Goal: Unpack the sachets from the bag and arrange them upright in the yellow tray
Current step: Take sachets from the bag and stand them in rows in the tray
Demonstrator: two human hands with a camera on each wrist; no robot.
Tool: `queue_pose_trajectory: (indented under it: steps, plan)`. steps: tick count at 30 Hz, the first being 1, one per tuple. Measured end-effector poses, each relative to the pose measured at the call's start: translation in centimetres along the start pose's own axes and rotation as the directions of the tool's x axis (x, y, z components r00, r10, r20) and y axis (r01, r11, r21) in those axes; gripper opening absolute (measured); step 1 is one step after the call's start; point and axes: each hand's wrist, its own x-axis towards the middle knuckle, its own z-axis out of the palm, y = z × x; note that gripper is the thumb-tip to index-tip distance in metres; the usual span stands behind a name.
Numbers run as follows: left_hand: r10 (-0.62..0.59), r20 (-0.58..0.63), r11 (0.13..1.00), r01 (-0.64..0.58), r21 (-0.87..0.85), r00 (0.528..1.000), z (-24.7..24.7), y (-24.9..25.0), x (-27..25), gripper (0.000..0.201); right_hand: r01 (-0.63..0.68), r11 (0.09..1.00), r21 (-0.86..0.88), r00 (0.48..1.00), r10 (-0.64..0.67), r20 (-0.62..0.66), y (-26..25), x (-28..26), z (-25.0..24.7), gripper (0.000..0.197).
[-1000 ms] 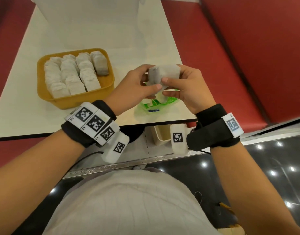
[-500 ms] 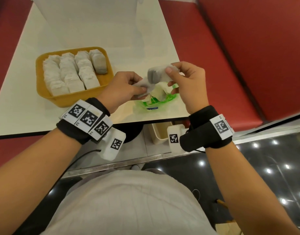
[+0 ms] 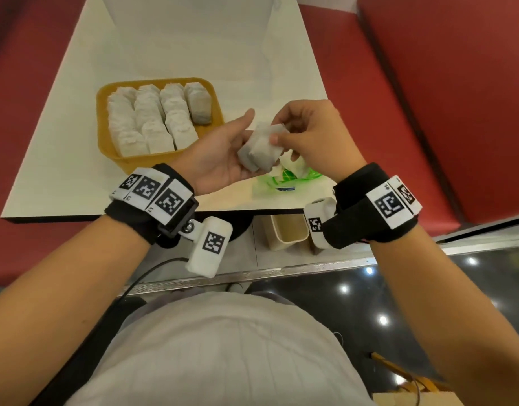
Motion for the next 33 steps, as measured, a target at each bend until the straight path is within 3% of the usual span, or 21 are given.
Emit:
queue_pose_trajectory:
  steps: [5,10,12,15,17,21,26,29,33]
  plan:
    - [0.024,0.068,0.998,-0.029,0.064,0.997,-1.2,0.2,-1.2,0.025,-0.016,1.000,-0.020,0.999,0.015,-0.047,-0.7,0.8,1.0,0.007]
    - [0.051,0.006,0.996,-0.051,0.068,0.999,-1.9,1.0,-1.4,0.022,0.017,1.000,-0.006,0.991,-0.017,0.135,-1.7,1.3,1.3,0.011]
    - [0.051,-0.022,0.995,-0.049,0.081,0.998,-2.2,1.2,-1.2,0.026,-0.020,0.999,-0.039,0.998,0.021,0.051,-1.2,1.7,0.4,0.014]
    - [0.061,-0.064,0.991,-0.052,0.125,0.996,-3.0,1.5,-1.0,0.030,-0.131,0.974,-0.185,0.972,0.089,-0.219,1.2,1.8,-2.3,0.011]
    - [0.065,-0.088,0.989,-0.053,0.140,0.994,-3.6,1.5,-0.9,0.031,-0.218,0.928,-0.301,0.954,0.137,-0.268,3.2,0.9,-3.7,0.013]
    - [0.073,-0.106,0.980,-0.052,0.191,0.992,-3.9,1.4,-0.5,0.029,-0.370,0.849,-0.378,0.927,0.312,-0.206,5.8,-1.0,-2.6,0.015]
    - [0.052,-0.022,0.947,-0.043,0.318,0.998,-2.5,1.0,0.1,0.020,-0.463,0.744,-0.482,0.883,0.435,-0.176,7.5,0.8,1.0,0.054]
    - [0.046,0.010,0.934,-0.047,0.354,0.999,-1.9,0.9,0.5,0.021,-0.500,0.664,-0.556,0.841,0.525,-0.129,8.1,2.3,2.2,0.062]
    - [0.043,0.016,0.928,-0.046,0.370,0.999,-1.1,0.8,1.1,0.026,-0.552,0.509,-0.661,0.773,0.610,-0.176,7.7,3.6,3.5,0.062]
